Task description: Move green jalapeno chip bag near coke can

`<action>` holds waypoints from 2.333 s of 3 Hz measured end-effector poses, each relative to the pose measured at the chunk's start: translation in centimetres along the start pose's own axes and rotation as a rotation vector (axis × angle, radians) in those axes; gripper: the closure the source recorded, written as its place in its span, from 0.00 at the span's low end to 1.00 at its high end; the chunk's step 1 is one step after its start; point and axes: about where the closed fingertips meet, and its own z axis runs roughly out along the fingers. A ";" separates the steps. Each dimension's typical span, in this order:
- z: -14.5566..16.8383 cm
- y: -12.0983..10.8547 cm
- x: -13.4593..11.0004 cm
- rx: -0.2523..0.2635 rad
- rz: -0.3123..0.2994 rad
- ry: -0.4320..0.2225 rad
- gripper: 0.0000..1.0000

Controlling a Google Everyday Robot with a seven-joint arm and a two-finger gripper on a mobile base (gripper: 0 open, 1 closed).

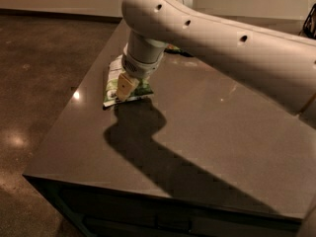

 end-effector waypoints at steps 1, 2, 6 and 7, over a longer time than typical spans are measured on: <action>-1.6 -0.3 0.1 0.007 0.010 -0.028 0.65; -4.8 -1.5 1.0 0.044 0.024 -0.069 0.88; -10.7 -8.5 8.2 0.063 -0.015 -0.053 1.00; -9.9 -10.0 10.0 -0.006 -0.086 -0.046 1.00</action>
Offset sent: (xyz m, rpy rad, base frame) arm -0.0134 -0.0635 0.0756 0.0645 -0.1313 -0.0713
